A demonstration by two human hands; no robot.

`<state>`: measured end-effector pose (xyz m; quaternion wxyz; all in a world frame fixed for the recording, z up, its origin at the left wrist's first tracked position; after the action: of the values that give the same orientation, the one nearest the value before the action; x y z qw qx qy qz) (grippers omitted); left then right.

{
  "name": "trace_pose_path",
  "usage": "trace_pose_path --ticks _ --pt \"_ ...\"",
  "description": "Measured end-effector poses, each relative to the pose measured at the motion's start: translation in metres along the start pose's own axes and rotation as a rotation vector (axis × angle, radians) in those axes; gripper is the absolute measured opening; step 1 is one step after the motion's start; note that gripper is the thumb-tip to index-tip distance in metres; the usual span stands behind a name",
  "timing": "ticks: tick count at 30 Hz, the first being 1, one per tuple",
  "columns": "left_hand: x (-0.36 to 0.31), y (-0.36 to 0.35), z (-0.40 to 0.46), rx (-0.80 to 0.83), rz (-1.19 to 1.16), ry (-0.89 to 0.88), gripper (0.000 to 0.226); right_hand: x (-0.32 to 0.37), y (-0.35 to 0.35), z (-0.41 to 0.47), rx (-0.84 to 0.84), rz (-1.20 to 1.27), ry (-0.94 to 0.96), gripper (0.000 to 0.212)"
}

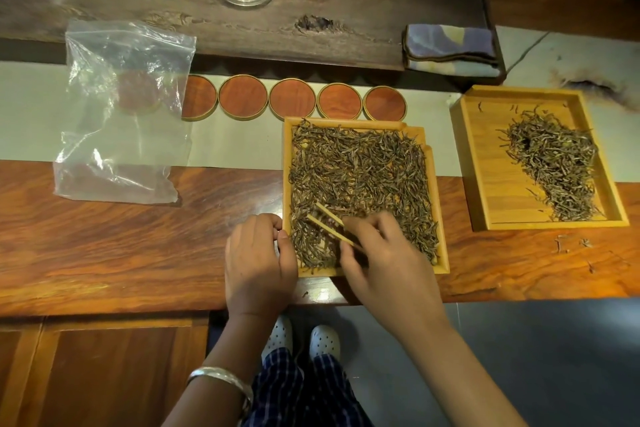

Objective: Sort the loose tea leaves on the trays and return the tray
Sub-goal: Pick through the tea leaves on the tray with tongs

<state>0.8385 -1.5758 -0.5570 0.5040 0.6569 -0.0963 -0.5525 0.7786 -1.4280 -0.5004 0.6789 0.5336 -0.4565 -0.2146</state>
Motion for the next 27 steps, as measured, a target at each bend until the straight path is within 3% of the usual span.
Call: trace_pose_path --ticks 4,18,27 --pt "0.001 -0.001 0.000 0.009 -0.011 0.018 0.014 -0.007 -0.005 -0.013 0.045 -0.020 -0.024 0.029" --pt "0.005 -0.002 0.000 -0.004 -0.014 0.051 0.006 -0.035 0.011 -0.004 -0.068 -0.039 -0.146 0.026" --pt "0.005 -0.003 0.000 0.006 -0.012 0.050 0.008 -0.021 0.000 0.006 -0.045 -0.029 -0.093 0.030"
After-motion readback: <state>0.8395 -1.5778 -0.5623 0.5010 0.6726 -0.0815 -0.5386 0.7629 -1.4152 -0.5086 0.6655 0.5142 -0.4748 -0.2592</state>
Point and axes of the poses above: each hand's wrist, its own z-axis towards the middle knuckle, its own y-axis out of the back of the hand, x = y × z, the point moved 8 cm from there along z, towards the middle knuckle, and after that the axes turned 4 degrees about -x, right-handed, at the moved point
